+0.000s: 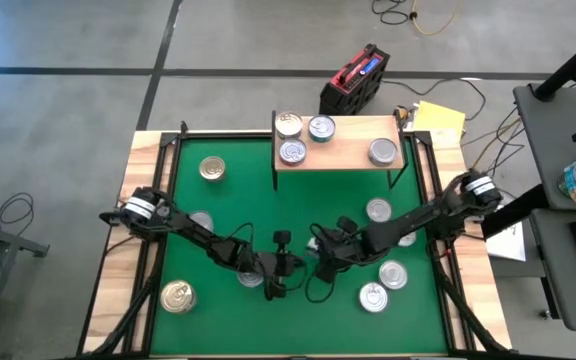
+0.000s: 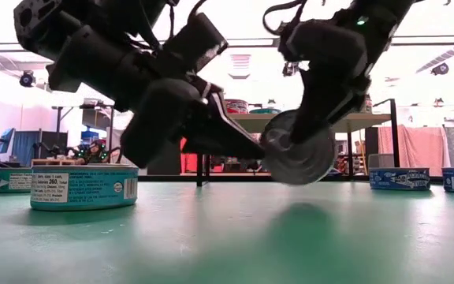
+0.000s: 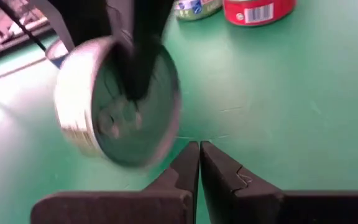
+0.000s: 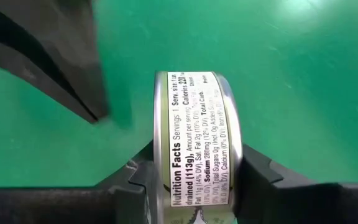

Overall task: Stack canned seafood by type on shelf
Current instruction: Put the green tuna can on the shelf

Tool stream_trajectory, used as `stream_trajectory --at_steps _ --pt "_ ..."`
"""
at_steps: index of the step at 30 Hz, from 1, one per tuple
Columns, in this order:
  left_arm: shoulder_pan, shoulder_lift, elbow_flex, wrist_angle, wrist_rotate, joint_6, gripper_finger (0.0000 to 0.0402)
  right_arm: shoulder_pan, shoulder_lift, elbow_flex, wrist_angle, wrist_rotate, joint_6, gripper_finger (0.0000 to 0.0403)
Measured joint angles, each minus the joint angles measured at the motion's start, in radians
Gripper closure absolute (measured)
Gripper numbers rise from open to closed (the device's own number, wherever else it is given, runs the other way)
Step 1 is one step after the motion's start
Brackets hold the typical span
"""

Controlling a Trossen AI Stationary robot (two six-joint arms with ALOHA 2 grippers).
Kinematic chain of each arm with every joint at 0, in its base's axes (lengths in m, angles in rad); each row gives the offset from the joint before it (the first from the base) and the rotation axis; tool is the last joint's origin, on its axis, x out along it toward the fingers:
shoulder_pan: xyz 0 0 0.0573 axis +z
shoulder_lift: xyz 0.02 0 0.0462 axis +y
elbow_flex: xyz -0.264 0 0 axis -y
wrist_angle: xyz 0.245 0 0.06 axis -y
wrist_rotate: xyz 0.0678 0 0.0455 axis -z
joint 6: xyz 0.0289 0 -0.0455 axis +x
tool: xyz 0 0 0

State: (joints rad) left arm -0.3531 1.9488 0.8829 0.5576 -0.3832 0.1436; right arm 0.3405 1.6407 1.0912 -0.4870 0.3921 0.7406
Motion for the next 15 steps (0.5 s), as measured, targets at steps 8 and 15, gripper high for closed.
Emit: stream_trajectory --at_steps 8,15 --pt "-0.003 -0.136 -0.068 0.005 0.000 0.133 0.0402 -0.008 -0.256 -0.232 0.271 -0.012 0.074 0.0275" --pt "-0.049 -0.315 -0.104 0.036 -0.009 0.487 0.0402 -0.062 -0.416 -0.474 0.788 -0.230 0.146 0.0275"
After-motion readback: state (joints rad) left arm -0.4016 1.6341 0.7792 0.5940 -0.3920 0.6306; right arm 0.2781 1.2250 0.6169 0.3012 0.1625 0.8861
